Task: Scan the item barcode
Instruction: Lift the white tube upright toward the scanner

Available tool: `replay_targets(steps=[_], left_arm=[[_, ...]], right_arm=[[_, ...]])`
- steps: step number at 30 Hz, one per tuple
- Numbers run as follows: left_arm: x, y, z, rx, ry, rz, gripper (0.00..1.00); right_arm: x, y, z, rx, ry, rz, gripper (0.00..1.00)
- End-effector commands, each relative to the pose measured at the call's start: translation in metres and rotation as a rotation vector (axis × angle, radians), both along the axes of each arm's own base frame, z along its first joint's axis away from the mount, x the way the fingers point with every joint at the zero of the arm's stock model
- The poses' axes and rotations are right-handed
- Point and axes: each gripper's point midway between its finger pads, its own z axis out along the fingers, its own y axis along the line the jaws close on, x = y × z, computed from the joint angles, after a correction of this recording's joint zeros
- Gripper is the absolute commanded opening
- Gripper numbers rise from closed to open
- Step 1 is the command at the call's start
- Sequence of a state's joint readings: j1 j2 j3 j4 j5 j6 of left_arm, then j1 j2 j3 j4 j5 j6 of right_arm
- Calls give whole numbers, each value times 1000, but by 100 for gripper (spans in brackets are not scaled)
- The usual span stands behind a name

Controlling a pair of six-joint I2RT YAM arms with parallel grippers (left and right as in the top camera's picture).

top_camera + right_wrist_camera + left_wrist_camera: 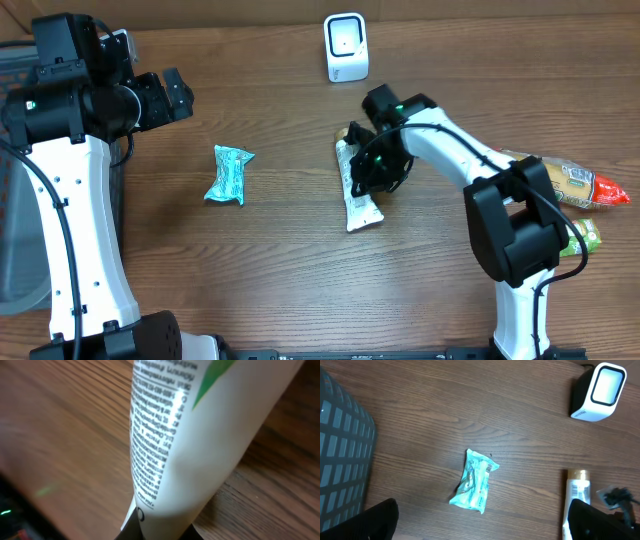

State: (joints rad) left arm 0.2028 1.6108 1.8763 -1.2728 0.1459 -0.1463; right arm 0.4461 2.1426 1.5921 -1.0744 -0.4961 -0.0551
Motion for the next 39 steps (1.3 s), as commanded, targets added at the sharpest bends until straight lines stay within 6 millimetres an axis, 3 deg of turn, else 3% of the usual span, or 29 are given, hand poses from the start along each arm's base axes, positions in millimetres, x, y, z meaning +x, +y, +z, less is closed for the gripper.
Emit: replay_targets(steps=[1, 5, 6, 10, 15, 20, 24, 31, 35, 36, 39], left_arm=[[0, 0, 7, 15, -18, -20, 100], [0, 0, 7, 15, -18, -20, 100], [0, 0, 7, 15, -18, -20, 99], [0, 0, 7, 15, -18, -20, 100], [0, 0, 7, 15, -18, -20, 100], [0, 0, 7, 15, -18, -20, 100], [0, 0, 7, 15, -18, -20, 100], [0, 0, 7, 15, -18, -20, 100], [0, 0, 7, 15, -18, -20, 99], [0, 0, 7, 15, -18, -20, 100], [0, 0, 7, 15, -18, -20, 100]], right_arm=[[12, 30, 76, 322, -94, 79, 4], [11, 35, 135, 513, -192, 142, 4], [9, 33, 163, 569, -247, 157, 4], [2, 22, 212, 633, -347, 162, 4], [-11, 8, 261, 672, -473, 170, 4], [-22, -8, 298, 686, -585, 168, 4], [-28, -13, 309, 692, -621, 169, 4], [-23, -13, 311, 682, -656, 173, 4], [0, -18, 296, 526, -738, 132, 4], [17, -24, 281, 390, -778, 80, 4], [45, -35, 262, 188, -843, -13, 4]])
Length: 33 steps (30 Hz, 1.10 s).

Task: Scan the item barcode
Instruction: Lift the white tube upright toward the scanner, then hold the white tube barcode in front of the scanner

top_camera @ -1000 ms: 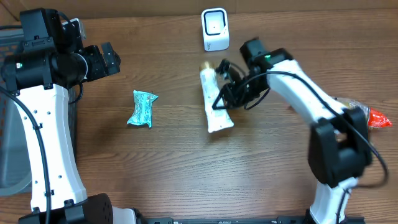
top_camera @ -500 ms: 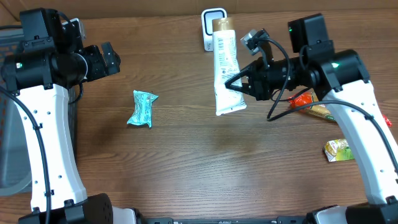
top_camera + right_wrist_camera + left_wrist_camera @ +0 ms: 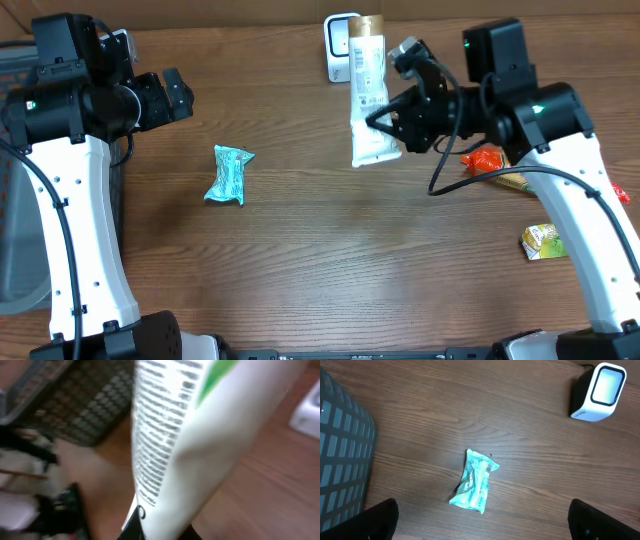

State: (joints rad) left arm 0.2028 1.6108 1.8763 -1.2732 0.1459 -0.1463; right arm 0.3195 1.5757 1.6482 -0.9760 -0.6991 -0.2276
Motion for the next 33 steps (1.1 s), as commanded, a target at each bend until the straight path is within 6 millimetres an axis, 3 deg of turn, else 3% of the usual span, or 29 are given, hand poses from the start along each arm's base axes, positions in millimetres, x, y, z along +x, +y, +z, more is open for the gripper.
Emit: replay_targets(steps=[1, 4, 6, 11, 17, 24, 27, 33], left_arm=[[0, 0, 7, 15, -18, -20, 100], [0, 0, 7, 15, -18, -20, 100], [0, 0, 7, 15, -18, -20, 99], [0, 0, 7, 15, -18, -20, 100], [0, 0, 7, 15, -18, -20, 100], [0, 0, 7, 15, -18, -20, 99], [0, 0, 7, 15, -18, -20, 99], [0, 0, 7, 15, -18, -20, 100]], right_arm=[[42, -19, -12, -229, -147, -251, 4], [72, -29, -23, -378, -255, -393, 4], [106, -46, -24, -538, -400, -555, 4], [160, -58, -19, -796, -682, -633, 4], [213, -53, -25, -975, -926, -611, 4], [258, -73, -74, -1233, -1039, -523, 4], [270, -80, -100, -1279, -1034, -496, 4], [279, -76, -141, -1316, -1033, -445, 4]])
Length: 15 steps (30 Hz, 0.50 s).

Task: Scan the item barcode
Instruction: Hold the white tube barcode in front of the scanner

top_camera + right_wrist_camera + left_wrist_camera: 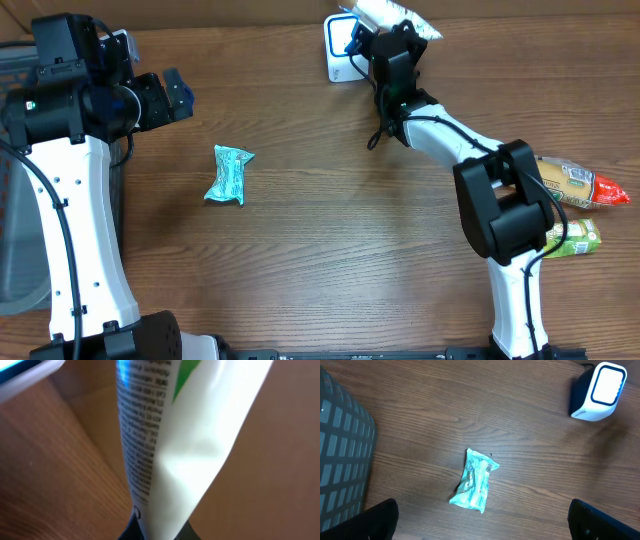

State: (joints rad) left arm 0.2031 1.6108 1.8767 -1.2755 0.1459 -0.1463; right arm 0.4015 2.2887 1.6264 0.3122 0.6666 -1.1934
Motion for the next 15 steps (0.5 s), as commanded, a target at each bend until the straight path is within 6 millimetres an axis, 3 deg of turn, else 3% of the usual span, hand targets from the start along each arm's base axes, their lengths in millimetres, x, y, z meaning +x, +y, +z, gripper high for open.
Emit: replay_targets(steps=[1, 4, 15], left_arm=[[1, 0, 7, 16, -20, -21, 100], [1, 0, 7, 16, -20, -21, 100], [1, 0, 7, 16, -20, -21, 99]], right_arm=[[4, 8, 9, -24, -45, 15, 4], [6, 14, -5, -23, -23, 51, 4], [7, 26, -8, -10, -23, 101, 4]])
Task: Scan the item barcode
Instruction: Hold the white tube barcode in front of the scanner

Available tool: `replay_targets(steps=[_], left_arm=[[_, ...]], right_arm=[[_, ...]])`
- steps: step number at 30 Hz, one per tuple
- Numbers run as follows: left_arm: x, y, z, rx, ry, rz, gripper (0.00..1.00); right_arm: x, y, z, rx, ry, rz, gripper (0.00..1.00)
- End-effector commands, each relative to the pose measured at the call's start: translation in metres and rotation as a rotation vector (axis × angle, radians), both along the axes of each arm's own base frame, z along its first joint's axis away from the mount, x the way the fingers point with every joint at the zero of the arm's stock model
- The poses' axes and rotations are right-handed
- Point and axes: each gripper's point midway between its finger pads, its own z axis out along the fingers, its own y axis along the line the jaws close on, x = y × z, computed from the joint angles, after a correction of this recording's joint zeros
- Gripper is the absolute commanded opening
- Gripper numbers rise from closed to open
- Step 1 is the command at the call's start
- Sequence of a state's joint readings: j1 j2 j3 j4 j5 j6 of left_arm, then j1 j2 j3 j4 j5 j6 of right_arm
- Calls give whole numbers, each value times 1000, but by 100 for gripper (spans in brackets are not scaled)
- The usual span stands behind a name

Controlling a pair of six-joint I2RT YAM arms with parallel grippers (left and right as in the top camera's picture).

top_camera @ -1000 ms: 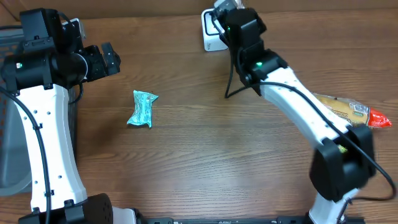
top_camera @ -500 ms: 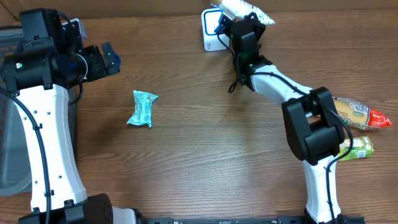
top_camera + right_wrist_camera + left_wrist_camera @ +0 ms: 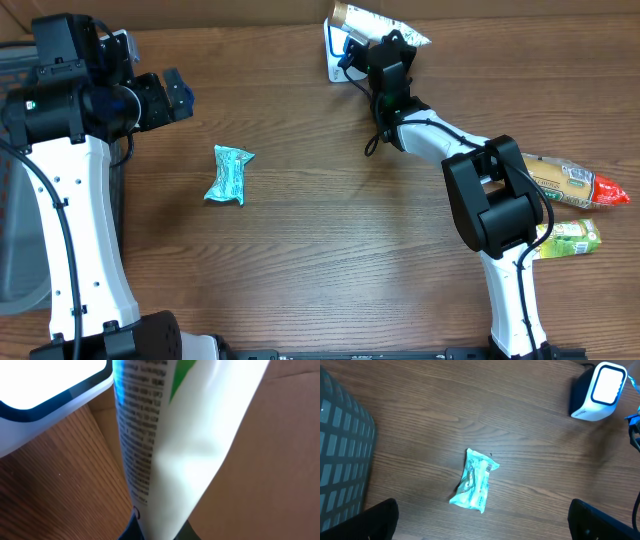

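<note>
A white tube with a gold cap and small printed text is held at the table's far edge, lying across the top of the white scanner. My right gripper is shut on the tube's crimped end. In the right wrist view the tube fills the middle, with the scanner's lit face at the upper left and the right gripper at the bottom edge. My left gripper hangs open high over the left side, holding nothing.
A teal packet lies on the wood at mid left. A grey mesh basket stands at the far left. Two snack packages, one orange-tipped and one green, lie at the right edge.
The tube has shifted a little to the left, so its capped end now reaches past the scanner. The scanner's lit face has come into the right wrist view. The left arm has not moved.
My right gripper was down on the tube lying on the table's middle. Then it held the tube in the air in front of the scanner. Half a second ago the tube was at the scanner; now it lies across the scanner's top.
</note>
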State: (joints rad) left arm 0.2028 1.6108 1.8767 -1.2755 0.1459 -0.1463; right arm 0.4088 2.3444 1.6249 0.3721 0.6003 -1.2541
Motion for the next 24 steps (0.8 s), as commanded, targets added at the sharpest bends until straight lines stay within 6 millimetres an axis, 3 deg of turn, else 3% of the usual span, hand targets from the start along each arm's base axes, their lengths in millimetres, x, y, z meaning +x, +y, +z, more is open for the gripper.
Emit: replay_targets(steps=[1, 8, 14, 18, 24], left_arm=[[1, 0, 7, 16, -20, -20, 100], [1, 0, 7, 16, -20, -20, 99], [1, 0, 7, 16, -20, -20, 100], [1, 0, 7, 16, -20, -20, 100], [1, 0, 7, 16, -20, -21, 100]], right_arm=[[2, 9, 15, 29, -37, 18, 4], [-3, 13, 19, 30, -52, -14, 4], [-18, 10, 57, 69, -157, -151, 4], [-28, -2, 86, 117, -205, -226, 4], [-46, 0, 112, 195, -104, -174, 4]])
